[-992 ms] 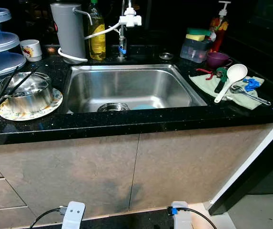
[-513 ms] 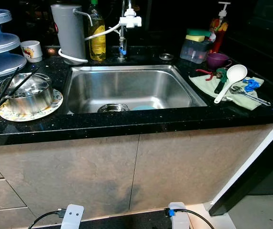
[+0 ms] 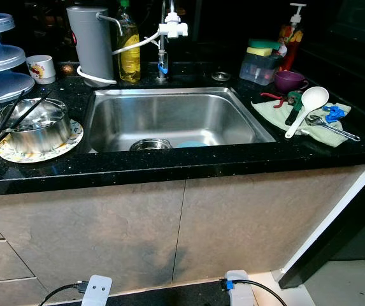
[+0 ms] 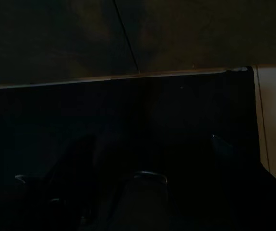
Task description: Kitchen organization
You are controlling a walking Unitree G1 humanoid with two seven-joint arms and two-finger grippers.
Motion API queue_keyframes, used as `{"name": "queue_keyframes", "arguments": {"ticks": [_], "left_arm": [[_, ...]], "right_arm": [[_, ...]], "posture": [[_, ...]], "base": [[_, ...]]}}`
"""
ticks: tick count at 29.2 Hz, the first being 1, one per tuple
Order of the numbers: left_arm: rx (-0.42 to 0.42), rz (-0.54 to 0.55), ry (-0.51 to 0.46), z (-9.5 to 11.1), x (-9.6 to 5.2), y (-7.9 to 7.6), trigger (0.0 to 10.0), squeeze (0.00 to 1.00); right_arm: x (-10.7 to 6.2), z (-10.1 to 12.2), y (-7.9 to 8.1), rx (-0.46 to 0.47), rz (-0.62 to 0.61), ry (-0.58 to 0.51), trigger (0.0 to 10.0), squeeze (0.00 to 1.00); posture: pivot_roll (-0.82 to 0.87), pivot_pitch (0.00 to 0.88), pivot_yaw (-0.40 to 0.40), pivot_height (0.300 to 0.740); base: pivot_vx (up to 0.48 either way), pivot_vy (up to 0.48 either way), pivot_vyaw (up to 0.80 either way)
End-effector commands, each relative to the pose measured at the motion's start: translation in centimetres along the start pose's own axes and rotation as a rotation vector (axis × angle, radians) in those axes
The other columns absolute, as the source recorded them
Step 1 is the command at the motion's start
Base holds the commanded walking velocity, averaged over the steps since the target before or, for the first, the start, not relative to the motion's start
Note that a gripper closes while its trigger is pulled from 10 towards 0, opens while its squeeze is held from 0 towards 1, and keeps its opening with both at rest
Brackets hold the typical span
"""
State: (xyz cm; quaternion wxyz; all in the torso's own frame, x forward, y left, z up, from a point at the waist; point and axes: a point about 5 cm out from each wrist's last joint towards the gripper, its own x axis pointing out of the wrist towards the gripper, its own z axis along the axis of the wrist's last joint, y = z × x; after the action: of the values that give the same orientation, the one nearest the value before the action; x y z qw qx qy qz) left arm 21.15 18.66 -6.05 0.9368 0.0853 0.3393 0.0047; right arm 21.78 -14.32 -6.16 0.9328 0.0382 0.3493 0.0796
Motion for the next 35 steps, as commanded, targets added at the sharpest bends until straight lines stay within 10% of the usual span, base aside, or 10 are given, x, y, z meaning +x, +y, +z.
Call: {"name": "queue_keyframes", "arguments": {"ticks": [1,35], "left_arm": [[0.014,0.004,0.028,-0.8,-0.2,0.1,10.0,0.00],[-0.009,-0.012,-0.008,0.2,0.1,0.1,10.0,0.00]], "right_arm": [[-0.2,-0.7,0.0,0.003,0.002,0.019,10.0,0.00],[-0.1,-0.3,-0.2,0.016,-0.001,0.015,10.0,0.00]], "posture": [[-0.04,0.093,-0.040,0.740],[-0.03,0.080,-0.048,0.740]], "base": [[0.000,0.000,0.00],[0.000,0.174,0.00]]}}
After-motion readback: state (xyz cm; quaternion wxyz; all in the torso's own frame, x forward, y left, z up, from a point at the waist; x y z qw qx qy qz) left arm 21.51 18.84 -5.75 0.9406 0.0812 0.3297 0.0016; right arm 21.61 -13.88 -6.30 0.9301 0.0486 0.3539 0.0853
